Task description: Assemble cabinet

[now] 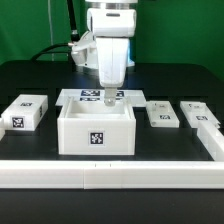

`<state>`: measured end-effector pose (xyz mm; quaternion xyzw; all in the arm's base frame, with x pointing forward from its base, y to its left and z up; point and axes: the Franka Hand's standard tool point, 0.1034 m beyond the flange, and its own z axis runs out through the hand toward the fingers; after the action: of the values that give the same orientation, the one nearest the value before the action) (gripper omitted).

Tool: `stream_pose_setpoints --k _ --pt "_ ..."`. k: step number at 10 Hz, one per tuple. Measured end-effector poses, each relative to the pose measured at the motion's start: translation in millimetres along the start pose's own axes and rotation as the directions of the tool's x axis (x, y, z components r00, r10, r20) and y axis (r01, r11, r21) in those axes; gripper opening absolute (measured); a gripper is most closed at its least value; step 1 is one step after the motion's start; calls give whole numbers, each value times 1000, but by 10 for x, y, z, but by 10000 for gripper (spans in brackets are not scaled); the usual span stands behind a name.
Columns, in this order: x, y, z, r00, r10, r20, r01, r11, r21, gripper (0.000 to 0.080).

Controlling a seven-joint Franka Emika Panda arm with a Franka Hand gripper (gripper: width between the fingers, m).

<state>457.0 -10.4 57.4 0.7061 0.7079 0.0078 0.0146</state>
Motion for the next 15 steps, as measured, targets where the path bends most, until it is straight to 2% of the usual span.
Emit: stream_pose_setpoints --k 2,3,4,8,11,13,14,15 --pt "-5 -21 22 1000 4 -1 -4 1000 4 798" --pt "10 -52 92 1000 27 -5 -27 1000 9 798" --pt "87 -112 171 999 49 -15 -49 999 -4 798" --pt "117 -232 330 997 71 -19 -71 997 28 798" --pt "113 -232 337 997 74 -19 -73 997 29 786" --pt "112 -233 338 997 74 -19 -73 997 30 413" --pt "112 -233 338 997 74 -19 -73 997 30 413" --pt "111 -234 338 997 74 -19 -73 997 30 218"
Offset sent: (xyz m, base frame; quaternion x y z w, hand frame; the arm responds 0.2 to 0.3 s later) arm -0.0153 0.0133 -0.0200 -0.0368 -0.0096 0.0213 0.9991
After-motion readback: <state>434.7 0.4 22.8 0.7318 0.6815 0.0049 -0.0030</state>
